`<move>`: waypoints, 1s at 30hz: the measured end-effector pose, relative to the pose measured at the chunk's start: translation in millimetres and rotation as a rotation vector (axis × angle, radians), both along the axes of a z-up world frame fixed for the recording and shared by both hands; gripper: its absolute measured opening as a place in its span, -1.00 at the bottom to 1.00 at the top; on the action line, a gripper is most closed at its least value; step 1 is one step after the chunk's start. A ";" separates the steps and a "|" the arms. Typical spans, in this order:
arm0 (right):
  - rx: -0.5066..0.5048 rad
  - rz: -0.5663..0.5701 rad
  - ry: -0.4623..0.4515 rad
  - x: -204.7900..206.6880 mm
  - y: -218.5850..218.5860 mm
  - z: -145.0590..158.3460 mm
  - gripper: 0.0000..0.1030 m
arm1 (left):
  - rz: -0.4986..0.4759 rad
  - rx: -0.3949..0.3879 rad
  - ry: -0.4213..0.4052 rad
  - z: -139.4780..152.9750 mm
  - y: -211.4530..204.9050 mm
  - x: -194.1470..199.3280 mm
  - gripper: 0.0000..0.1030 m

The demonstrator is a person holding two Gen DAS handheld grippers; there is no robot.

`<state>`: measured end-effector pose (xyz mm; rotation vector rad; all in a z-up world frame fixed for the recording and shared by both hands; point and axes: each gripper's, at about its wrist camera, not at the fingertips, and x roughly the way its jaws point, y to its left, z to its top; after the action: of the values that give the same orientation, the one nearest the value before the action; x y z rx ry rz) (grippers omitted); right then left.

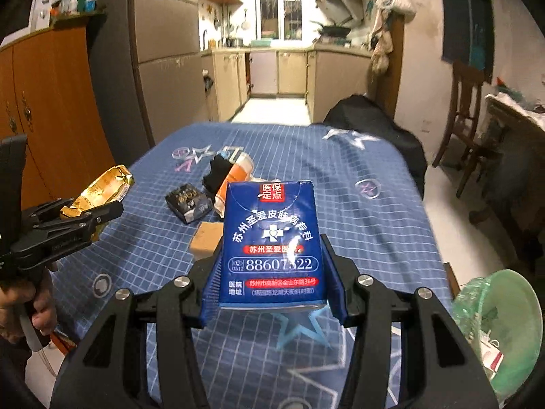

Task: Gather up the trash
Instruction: 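Carry gold bag and blue box over the bin and open both tools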

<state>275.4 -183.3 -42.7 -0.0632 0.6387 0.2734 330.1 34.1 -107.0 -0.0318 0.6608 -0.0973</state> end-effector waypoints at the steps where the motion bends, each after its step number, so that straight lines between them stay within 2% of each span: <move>1: 0.005 -0.005 -0.011 -4.2 -3.0 3.2 -0.05 | -0.008 -0.003 -0.014 6.6 -4.2 -5.0 -0.12; 12: 0.043 -0.099 -0.120 -50.9 -54.5 47.4 -0.05 | -0.143 -0.041 -0.101 59.5 -81.5 -42.0 -0.11; 21: 0.037 -0.200 -0.147 -66.9 -114.0 66.2 -0.05 | -0.289 -0.046 -0.147 88.5 -180.3 -57.2 -0.11; 30: 0.014 -0.322 -0.140 -74.7 -181.5 75.4 -0.05 | -0.383 -0.066 -0.144 102.1 -265.1 -47.1 -0.10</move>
<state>200.7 -364.8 32.7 0.0335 0.4987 -0.0373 283.0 -231.0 -4.9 0.0384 0.5135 -0.4863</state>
